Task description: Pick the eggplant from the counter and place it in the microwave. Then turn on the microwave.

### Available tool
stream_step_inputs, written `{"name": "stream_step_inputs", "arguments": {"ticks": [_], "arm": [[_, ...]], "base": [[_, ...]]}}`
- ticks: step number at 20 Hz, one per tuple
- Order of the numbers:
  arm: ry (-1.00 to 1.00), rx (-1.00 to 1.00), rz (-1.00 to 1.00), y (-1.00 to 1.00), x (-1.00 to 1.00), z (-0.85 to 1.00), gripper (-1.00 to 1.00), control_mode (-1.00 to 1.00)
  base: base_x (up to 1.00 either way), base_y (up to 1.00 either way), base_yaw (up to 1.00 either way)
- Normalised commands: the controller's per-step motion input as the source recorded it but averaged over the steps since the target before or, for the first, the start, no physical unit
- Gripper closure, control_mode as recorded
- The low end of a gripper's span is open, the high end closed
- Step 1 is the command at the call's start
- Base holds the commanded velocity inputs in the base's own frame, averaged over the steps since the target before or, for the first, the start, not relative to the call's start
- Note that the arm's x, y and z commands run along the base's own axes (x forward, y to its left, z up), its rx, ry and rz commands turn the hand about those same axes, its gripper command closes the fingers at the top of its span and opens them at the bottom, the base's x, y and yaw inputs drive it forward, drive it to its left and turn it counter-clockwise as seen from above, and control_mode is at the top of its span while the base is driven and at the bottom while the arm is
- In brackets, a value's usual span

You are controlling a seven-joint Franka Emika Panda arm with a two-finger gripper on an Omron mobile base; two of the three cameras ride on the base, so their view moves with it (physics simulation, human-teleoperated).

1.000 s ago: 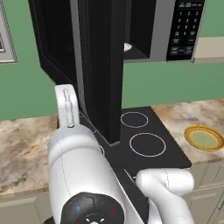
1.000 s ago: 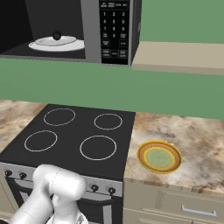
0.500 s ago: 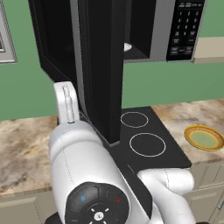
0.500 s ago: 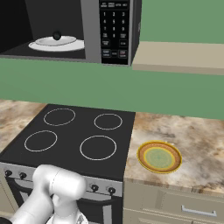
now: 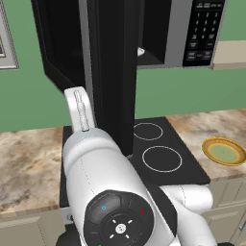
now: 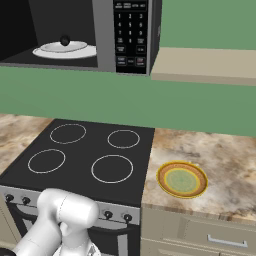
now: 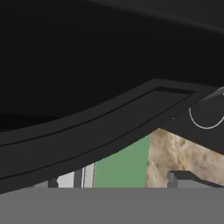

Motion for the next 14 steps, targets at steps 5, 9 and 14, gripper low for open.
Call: {"name": "stream_step_inputs", "arguments": {"ticks": [5,9,14], "arm": [[0.02,-0.04,0.0,-0.17,-0.01,0.13,-1.0,-1.0],[0.02,-0.05,0.0,-0.19,-0.04,0.14,-1.0,-1.0],[0.05,-0.05,0.0,-0.4,-0.02,0.15,-1.0,-1.0]], "base": [[0.0,0.0,0.0],[0.0,0.0,0.0],[0.0,0.0,0.0]]}}
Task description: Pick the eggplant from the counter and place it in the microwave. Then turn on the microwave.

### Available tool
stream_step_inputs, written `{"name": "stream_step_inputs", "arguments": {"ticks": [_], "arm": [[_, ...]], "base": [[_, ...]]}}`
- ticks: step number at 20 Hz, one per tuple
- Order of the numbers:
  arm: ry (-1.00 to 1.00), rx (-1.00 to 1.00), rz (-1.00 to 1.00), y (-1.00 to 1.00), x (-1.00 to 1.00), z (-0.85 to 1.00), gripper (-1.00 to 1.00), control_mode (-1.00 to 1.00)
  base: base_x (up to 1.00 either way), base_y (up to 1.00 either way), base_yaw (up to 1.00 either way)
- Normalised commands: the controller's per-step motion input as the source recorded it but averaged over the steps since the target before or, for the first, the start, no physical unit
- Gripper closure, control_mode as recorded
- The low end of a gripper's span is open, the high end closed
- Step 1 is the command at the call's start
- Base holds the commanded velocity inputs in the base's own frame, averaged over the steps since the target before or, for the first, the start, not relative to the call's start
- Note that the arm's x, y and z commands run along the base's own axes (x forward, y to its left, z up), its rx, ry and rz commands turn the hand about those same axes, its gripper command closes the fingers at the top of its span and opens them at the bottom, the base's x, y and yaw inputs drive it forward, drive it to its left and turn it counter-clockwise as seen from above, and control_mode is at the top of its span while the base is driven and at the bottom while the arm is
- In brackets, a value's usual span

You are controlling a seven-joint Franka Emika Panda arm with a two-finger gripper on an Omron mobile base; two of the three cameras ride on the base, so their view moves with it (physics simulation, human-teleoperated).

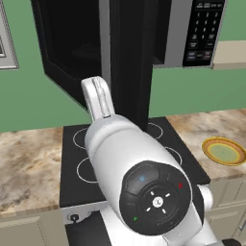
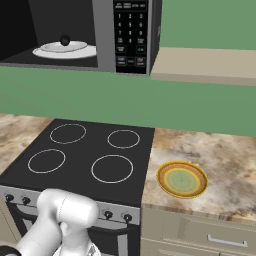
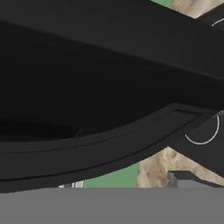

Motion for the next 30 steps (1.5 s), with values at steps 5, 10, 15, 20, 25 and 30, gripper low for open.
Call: {"name": "stream_step_inputs", "arguments": {"ticks": [5,10,15,20,25,30], "arm": [[0.07,-0.06,0.0,-0.42,0.0,0.14,-1.0,-1.0],[0.09,-0.07,0.0,-0.4,0.0,0.13,-1.0,-1.0],[0.1,-0.08,0.0,-0.42,0.03,0.08,-1.0,-1.0],[0.09,-0.07,-0.02,-0.41,0.11,0.05,-1.0,-1.0],[0.11,-0.05,-0.07,-0.38,0.25,0.01,-1.0,-1.0],[0.05,-0.03,-0.07,-0.36,0.32,0.0,-1.0,-1.0]], "base": [[0.0,0.0,0.0],[0.0,0.0,0.0],[0.0,0.0,0.0],[0.0,0.0,0.0],[0.0,0.0,0.0],[0.0,0.0,0.0]]}}
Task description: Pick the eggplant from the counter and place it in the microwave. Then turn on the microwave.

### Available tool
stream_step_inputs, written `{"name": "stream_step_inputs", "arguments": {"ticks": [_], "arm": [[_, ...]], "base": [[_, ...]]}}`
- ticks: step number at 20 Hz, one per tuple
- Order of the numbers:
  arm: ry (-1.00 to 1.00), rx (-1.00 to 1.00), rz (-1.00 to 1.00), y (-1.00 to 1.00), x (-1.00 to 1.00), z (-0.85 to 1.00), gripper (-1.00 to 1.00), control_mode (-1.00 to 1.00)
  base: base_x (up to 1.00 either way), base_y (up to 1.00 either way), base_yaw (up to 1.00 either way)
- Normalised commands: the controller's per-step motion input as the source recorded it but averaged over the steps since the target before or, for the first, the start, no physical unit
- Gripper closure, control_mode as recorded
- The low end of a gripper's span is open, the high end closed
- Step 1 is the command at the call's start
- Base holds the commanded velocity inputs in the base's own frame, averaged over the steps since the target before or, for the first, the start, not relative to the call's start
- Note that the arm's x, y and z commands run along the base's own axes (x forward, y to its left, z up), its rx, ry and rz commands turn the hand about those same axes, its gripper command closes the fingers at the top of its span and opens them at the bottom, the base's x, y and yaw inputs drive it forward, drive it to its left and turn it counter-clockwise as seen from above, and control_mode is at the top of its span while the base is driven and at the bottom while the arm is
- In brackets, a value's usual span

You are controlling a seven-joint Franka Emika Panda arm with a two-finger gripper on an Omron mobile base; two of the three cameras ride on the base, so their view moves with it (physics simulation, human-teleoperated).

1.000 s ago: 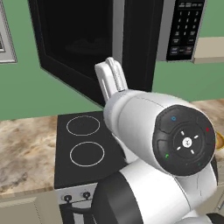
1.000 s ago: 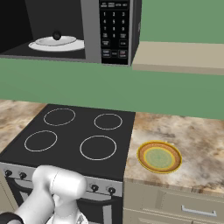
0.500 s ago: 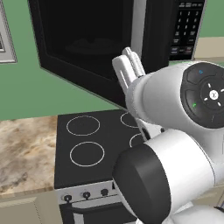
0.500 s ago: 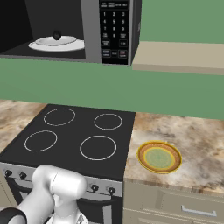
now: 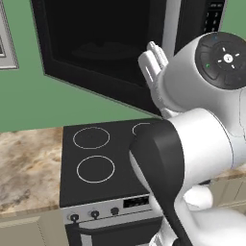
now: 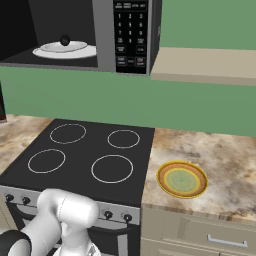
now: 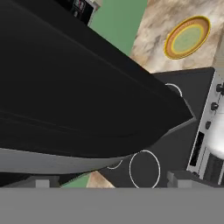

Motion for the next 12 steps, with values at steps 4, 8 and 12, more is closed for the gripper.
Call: {"name": "stream_step_inputs", "arguments": {"ticks": [4,8,12], "arm": [[0.0,-0.02,-0.07,-0.34,0.33,0.02,-1.0,-1.0],[0.0,-0.01,-0.06,-0.31,0.35,0.05,-1.0,-1.0],[0.0,-0.02,-0.06,-0.31,0.36,0.06,-1.0,-1.0]], "base": [[0.0,0.0,0.0],[0.0,0.0,0.0],[0.0,0.0,0.0]]}}
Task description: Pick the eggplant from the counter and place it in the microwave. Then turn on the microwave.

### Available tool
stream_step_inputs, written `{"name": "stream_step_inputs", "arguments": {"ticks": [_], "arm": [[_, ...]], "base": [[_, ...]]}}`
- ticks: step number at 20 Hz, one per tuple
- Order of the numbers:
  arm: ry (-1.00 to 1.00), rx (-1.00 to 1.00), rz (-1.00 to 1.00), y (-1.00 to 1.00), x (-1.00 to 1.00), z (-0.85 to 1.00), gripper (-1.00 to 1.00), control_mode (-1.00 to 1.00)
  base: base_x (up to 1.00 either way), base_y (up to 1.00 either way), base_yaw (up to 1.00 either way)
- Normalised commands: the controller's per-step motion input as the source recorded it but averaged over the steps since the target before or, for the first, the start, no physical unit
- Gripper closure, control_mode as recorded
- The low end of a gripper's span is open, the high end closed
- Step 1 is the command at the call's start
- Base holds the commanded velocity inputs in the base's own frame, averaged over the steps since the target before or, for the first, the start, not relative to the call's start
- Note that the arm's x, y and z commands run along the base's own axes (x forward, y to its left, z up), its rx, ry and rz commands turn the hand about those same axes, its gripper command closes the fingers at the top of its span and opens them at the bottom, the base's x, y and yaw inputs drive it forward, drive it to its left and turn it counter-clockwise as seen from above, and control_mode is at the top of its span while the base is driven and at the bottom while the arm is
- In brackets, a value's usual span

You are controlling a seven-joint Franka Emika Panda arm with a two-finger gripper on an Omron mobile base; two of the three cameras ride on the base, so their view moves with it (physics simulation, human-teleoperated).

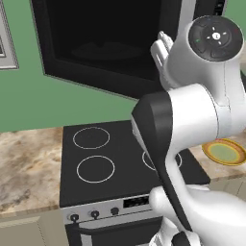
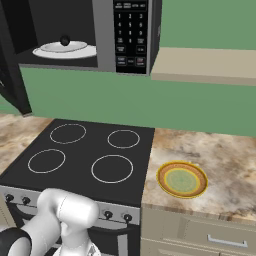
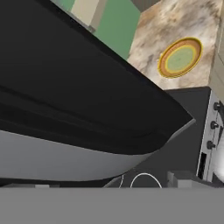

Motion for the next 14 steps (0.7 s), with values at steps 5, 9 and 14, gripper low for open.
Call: {"name": "stream_step_inputs", "arguments": {"ticks": [5,9,14], "arm": [[0.0,-0.04,-0.07,-0.29,0.38,0.02,-1.0,-1.0],[0.0,-0.03,-0.06,-0.26,0.5,0.0,-1.0,-1.0],[0.0,-0.01,-0.05,-0.24,0.53,0.0,-1.0,-1.0]], "base": [[0.0,0.0,0.0],[0.0,0.0,0.0],[0.0,0.0,0.0]]}}
